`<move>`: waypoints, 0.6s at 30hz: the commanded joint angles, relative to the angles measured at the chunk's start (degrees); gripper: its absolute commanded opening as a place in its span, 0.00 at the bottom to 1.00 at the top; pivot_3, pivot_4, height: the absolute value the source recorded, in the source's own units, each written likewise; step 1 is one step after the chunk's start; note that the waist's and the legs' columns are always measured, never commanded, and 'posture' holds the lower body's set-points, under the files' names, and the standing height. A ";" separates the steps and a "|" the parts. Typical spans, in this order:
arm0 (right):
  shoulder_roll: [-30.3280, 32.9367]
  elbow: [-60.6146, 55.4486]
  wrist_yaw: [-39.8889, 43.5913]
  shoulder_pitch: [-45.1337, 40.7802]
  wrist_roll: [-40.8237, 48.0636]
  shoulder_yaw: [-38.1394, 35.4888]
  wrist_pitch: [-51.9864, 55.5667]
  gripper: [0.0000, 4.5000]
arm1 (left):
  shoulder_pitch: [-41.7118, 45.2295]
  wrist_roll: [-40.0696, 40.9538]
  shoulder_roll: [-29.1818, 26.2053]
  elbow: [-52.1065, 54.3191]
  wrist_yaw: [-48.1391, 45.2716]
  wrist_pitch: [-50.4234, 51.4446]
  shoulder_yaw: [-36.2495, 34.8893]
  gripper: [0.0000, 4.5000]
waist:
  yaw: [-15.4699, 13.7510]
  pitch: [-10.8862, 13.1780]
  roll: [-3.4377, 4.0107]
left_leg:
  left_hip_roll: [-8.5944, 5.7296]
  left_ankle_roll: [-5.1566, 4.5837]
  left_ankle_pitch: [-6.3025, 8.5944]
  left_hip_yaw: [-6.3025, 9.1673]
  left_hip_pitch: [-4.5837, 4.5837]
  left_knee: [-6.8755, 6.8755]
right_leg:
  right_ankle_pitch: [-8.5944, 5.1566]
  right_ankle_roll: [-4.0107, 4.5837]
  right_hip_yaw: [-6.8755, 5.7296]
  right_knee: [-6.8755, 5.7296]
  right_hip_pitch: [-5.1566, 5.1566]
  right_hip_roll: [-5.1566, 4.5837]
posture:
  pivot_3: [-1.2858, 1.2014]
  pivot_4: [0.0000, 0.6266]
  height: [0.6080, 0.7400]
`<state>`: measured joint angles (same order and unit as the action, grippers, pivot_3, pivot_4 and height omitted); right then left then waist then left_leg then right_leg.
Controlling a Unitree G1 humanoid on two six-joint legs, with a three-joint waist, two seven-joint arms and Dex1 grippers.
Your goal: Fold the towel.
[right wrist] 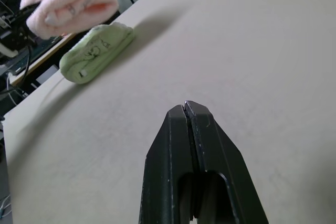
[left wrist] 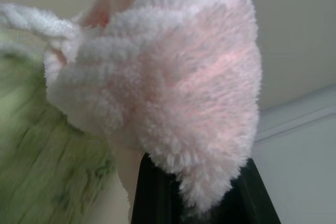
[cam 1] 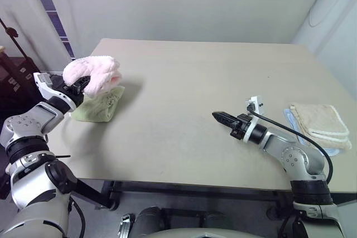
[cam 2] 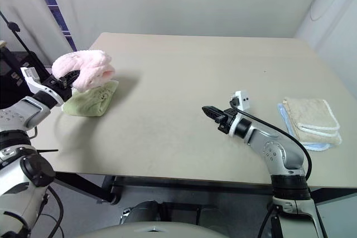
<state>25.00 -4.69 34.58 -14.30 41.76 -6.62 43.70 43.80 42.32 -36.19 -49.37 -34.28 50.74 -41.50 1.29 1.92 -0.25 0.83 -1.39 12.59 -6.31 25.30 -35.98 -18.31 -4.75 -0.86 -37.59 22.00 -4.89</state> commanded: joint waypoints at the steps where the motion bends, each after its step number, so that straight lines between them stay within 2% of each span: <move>1: -0.05 -3.31 -0.36 0.02 -0.27 -0.52 -0.24 0.00 | 1.00 -1.69 -1.02 -6.08 -2.53 -4.02 1.23 0.00 | 0.12 0.00 0.00 | 0.00 0.00 0.00 -0.03 0.00 0.03 | 0.00 0.00 -0.01 0.00 0.03 -0.03 | 0.52 0.00 1.00; 4: 0.71 -4.11 -0.45 0.75 -0.52 -0.94 -0.01 0.00 | -0.71 -0.50 -0.16 -6.74 -3.03 -2.81 0.57 0.00 | 0.19 0.00 -0.01 | 0.00 0.00 0.00 -0.06 0.10 0.03 | 0.03 -0.04 -0.08 -0.05 0.19 -0.09 | 0.52 0.00 1.00; 11: 0.86 -4.66 -1.16 2.04 -0.64 -1.91 0.18 0.00 | -7.23 2.22 1.51 -0.68 -0.49 -4.22 -2.90 0.00 | 1.22 -0.02 -0.05 | 0.02 -0.01 0.00 -0.08 0.10 0.03 | 0.08 -0.13 -0.11 -0.12 0.21 -0.14 | 0.52 0.00 1.00; 18: 0.70 -4.46 -1.12 2.17 -1.27 -1.62 -0.22 0.00 | -7.94 4.73 2.79 2.50 2.91 -7.37 -5.84 0.00 | 1.24 -0.06 -0.12 | 0.02 0.00 0.00 -0.08 0.03 -0.13 | 0.10 -0.09 -0.12 -0.38 0.24 -0.16 | 0.52 0.00 1.00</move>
<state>25.50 -7.02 33.42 -11.36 40.63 -7.33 44.17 35.23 45.52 -33.07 -49.33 -31.92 44.58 -46.16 2.53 1.86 -0.37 0.85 -1.39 12.59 -6.39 25.33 -36.12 -18.20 -4.84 -0.97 -37.99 22.24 -5.05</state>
